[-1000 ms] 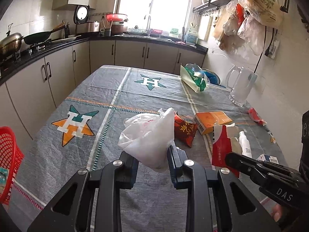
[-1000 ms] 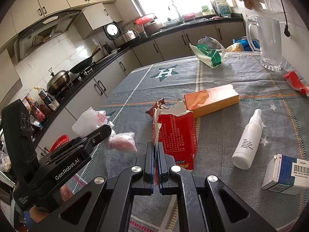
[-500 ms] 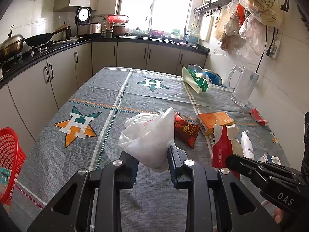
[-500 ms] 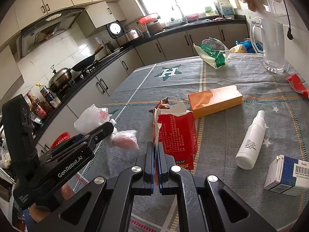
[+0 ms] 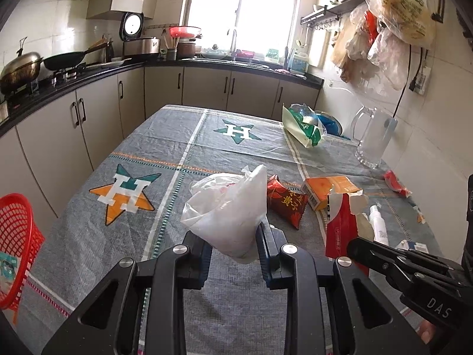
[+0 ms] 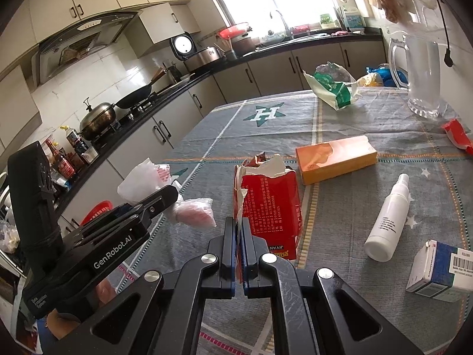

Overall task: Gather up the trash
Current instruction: 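Carry the red box and white bag with both tools over the red basket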

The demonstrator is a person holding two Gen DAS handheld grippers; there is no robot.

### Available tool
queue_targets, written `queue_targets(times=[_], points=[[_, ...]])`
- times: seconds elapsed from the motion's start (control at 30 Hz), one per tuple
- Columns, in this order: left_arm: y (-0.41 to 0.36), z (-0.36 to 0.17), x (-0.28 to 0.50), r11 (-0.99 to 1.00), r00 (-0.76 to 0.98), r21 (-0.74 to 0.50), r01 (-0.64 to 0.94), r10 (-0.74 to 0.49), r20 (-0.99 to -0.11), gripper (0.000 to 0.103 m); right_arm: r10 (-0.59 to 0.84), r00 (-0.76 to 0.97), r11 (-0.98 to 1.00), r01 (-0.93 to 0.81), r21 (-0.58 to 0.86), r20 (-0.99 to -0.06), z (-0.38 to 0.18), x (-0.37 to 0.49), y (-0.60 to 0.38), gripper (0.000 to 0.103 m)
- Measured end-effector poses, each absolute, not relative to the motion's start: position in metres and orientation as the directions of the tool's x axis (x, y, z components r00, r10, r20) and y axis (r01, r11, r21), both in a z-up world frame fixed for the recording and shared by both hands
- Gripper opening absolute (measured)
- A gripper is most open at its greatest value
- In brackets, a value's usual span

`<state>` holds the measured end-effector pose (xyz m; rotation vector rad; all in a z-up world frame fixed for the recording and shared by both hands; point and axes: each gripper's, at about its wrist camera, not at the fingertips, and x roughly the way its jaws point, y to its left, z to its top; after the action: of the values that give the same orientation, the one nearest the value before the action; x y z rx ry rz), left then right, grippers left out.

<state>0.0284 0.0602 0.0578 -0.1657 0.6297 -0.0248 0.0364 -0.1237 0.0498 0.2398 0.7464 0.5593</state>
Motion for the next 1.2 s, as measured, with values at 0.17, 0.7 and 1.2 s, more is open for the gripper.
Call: queue_targets(times=[0.17, 0.7, 1.2], points=[[0.073, 0.064, 0.008, 0.985, 0.819, -0.162, -0.060, -0.044, -0.572, 0.026, 0.579, 0.585, 0.815, -0.405, 0.414, -0.567, 0.052, 0.037, -0.120, 0.004], [0.171, 0.104, -0.073, 0.959, 0.861, -0.216, -0.184, 0.051, -0.506, 0.026, 0.694, 0.466, 0.716, -0.525, 0.460, -0.549, 0.076, -0.005, -0.038, 0.004], [0.297, 0.094, -0.129, 0.885, 0.845, -0.296, -0.359, 0.173, -0.506, 0.026, 0.759, 0.308, 0.612, -0.641, 0.464, -0.574, 0.084, -0.024, 0.085, 0.004]])
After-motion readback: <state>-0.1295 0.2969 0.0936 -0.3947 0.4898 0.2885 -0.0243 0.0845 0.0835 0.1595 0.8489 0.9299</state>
